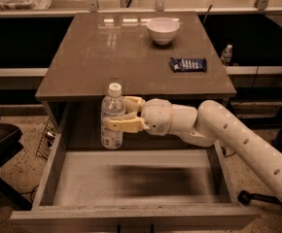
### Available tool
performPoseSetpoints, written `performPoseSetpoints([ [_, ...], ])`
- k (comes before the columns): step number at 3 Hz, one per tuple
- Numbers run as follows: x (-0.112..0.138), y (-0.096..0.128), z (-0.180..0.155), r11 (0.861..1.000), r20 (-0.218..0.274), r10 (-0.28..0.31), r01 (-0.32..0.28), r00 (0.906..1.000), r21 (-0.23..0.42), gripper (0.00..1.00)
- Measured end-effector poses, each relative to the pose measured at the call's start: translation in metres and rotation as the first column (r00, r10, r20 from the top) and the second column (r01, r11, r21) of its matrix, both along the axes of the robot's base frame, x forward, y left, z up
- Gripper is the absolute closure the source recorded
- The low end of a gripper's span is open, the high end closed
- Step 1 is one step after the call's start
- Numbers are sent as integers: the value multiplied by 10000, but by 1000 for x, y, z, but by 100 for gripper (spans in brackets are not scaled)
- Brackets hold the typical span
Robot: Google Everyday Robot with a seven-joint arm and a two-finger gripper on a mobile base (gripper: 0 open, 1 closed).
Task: Place blue plastic bottle into top drawer
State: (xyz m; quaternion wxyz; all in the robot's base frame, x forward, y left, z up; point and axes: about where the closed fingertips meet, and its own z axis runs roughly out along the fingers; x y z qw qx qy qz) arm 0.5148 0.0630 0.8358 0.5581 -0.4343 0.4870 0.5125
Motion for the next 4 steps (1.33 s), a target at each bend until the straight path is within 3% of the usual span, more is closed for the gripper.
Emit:
performPoseSetpoints([
  [1, -9, 4, -18, 9950, -242, 1003, -1002, 9947, 30, 100],
  [2, -20, 9, -32, 9890, -176, 1359, -1367, 9906, -557, 100],
  [3, -42, 19, -42, 9829, 536, 1387, -1309, 9889, -1292, 100],
  [4, -42, 19, -42, 9829, 537, 1389, -1310, 9889, -1292, 100],
])
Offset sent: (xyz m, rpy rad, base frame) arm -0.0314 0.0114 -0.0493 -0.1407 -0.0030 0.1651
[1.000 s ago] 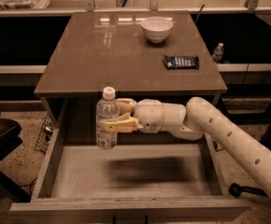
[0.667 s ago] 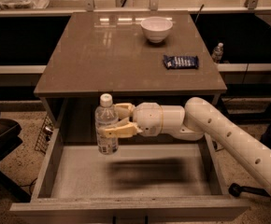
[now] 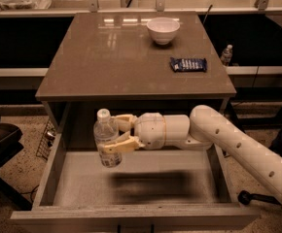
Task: Place blue plastic bottle into top drawer
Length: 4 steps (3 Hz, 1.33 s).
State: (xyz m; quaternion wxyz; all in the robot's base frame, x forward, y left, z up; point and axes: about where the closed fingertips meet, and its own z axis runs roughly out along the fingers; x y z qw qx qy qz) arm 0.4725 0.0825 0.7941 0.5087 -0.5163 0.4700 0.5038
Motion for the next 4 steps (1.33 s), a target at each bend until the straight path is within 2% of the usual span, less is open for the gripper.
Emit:
performPoseSetpoints([
  [1, -3, 5, -10, 9999, -117, 100, -101, 9999, -71, 100],
  [2, -14, 9, -30, 9993, -15, 349, -349, 9994, -107, 100],
  [4, -30, 13, -57, 9993, 400, 373, -376, 9985, 70, 100],
])
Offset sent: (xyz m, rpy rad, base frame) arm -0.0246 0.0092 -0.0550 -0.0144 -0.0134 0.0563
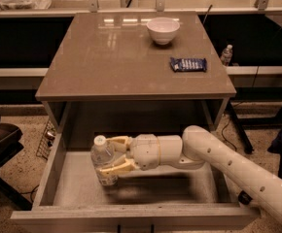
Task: Place blue plastic bottle into top drawer
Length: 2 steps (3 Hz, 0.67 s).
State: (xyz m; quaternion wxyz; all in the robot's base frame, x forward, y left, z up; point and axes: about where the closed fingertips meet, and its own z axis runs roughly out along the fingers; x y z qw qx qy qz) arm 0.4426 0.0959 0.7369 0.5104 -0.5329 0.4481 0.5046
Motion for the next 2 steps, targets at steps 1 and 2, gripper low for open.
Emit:
performPoseSetpoints([
  [1, -6, 4, -10, 10000, 6, 35, -35, 10000, 17, 100],
  [2, -8, 8, -19, 9998, -83, 122, -124, 9999, -142, 100],
])
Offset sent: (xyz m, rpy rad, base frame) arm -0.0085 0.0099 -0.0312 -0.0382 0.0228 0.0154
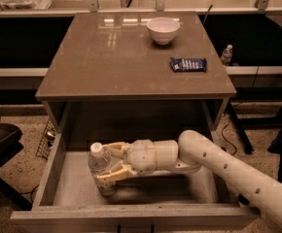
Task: Place blue plastic bottle into top drawer
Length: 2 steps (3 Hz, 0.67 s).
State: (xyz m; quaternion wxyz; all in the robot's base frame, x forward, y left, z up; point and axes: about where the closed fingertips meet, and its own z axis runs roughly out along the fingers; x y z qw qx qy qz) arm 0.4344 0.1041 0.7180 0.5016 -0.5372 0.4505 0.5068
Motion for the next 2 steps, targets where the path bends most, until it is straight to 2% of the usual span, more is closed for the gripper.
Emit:
performPoseSetpoints([
  [1, 0, 3, -9, 9998, -228, -34, 29, 9997, -210, 82],
  [2, -1, 4, -8, 9998, -223, 2, -6, 9998, -204, 60],
])
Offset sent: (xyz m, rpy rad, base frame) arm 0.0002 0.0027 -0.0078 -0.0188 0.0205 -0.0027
